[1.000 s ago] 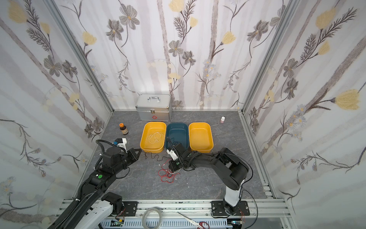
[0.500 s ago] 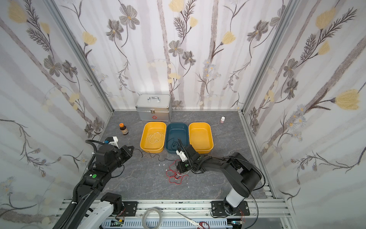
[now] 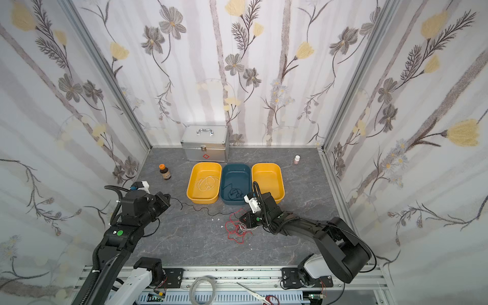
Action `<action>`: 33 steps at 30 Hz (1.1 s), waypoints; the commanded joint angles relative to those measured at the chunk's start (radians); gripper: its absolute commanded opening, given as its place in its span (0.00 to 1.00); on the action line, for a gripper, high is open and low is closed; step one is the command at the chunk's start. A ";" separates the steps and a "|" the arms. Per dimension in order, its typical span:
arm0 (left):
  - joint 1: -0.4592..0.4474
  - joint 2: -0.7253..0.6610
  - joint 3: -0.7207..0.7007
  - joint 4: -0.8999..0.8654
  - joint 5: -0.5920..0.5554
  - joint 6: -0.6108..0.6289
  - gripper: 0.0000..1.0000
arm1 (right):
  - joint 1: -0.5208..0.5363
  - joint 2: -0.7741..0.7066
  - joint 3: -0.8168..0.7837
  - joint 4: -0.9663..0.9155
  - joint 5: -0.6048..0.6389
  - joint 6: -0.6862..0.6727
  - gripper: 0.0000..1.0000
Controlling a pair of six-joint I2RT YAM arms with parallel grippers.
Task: Untangle and sort cables by color
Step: Untie the cable.
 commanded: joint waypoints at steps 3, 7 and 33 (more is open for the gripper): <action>0.005 0.005 -0.016 0.002 0.006 0.008 0.00 | -0.047 -0.077 -0.026 0.141 -0.112 0.064 0.04; 0.008 0.008 -0.030 0.001 -0.001 0.005 0.00 | -0.098 -0.137 -0.054 0.180 -0.173 0.097 0.04; 0.119 0.029 0.122 -0.114 -0.026 0.132 0.00 | -0.105 0.047 -0.002 -0.168 0.353 0.048 0.16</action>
